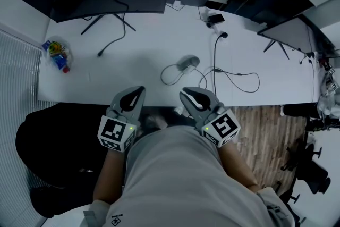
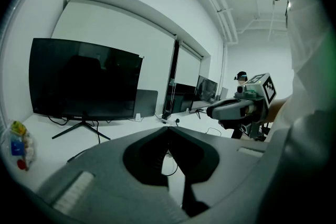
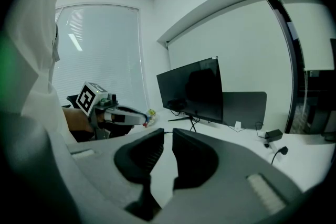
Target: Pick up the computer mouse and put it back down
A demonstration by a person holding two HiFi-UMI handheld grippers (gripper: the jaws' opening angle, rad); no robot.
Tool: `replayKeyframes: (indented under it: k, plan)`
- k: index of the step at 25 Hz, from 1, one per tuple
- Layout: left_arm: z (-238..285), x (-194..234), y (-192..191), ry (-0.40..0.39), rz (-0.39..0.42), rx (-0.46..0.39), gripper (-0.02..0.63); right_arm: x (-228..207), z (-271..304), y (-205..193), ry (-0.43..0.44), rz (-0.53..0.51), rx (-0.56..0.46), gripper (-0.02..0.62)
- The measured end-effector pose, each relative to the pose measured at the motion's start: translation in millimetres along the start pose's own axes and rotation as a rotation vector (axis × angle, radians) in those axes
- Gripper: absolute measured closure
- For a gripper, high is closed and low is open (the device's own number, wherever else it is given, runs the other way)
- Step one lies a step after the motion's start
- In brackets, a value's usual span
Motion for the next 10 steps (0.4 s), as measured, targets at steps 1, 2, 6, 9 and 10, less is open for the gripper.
replayKeyframes:
  k: [1,2,6,9,10]
  plan:
    - [0.3,-0.6,-0.2,-0.001,0.000,0.000,0.597,0.7,-0.2,-0.1,0.001,0.000,0.000,0.542]
    - [0.3,-0.9,-0.4,-0.001,-0.002,0.000,0.597,1.2,-0.3,-0.3,0.001,0.001,0.001,0.543]
    - [-1.2,-1.9,-1.2,0.003,-0.003,-0.002,0.597,2.3,-2.2,-1.7,-0.004,0.002,0.004,0.543]
    - [-2.4,-2.6,-1.9,0.007,-0.001,-0.001,0.597,2.3,-4.3,-2.0,-0.010,0.001,0.004,0.541]
    - [-2.9,-2.8,-2.1,0.008,-0.001,-0.001,0.597,2.4,-4.9,-2.0,-0.012,0.001,0.004,0.542]
Point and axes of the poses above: the fingertips, and each gripper's own axes: z forward along the fingers, x to its left, y out of its top, the point moved 10 cm from there along -z, backward along the fingers, and after that the axes turned 14 degrees about -y, right-handed, at the moved point
